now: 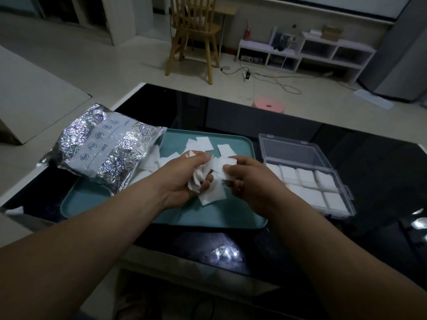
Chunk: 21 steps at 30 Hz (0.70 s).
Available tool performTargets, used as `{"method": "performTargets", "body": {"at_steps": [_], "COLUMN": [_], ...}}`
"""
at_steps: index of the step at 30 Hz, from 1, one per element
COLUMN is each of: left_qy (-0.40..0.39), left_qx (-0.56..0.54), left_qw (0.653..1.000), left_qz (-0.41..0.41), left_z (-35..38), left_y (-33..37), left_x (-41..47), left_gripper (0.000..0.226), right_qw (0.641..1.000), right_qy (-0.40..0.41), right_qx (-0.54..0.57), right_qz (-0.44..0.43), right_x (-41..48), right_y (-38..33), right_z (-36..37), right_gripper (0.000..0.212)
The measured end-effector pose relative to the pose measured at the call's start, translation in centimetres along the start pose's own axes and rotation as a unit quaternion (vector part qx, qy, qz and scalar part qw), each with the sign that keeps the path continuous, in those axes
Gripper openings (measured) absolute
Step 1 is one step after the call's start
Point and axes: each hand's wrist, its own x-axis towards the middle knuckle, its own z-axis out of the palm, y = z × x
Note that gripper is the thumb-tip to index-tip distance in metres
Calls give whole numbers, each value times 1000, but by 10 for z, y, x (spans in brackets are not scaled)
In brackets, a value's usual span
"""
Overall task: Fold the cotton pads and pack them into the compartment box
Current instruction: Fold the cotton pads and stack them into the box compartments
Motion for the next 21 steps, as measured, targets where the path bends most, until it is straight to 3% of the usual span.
{"method": "performTargets", "body": {"at_steps": [2,4,5,7,8,10,14,17,21], "left_qy": [9,65,104,162,172,159,56,15,-15], "left_qx": [19,131,226,342,341,290,127,92,83], "left_qw": [1000,987,962,906,900,920,987,995,996], "left_qz": [8,66,110,191,211,211,85,24,6], "left_z": [-1,-7,-11,-17,-18,-16,-7,-6,0], "left_y": [-1,-3,-4,-1,2,8,16,14,12], "left_x": [0,5,9,13,14,13,2,0,-4], "left_gripper": [10,13,13,6,8,13,19,24,35], "right_qw": [1000,996,984,922,891,871,840,847,837], "right_qy": [-1,29,56,95,94,63,-29,-58,-15], "right_qx": [1,-78,-160,-349,-402,-414,-428,-409,-404], "right_qz": [10,-17,-49,-141,-189,-255,-333,-334,-369], "right_x": [1,0,-2,-7,-9,-16,-25,-23,-17], "right_y": [1,0,-1,-1,-2,-6,-8,-5,-3], "right_z": [1,1,0,-3,-2,2,11,16,17], "right_gripper": [23,22,24,40,47,49,45,41,29]}}
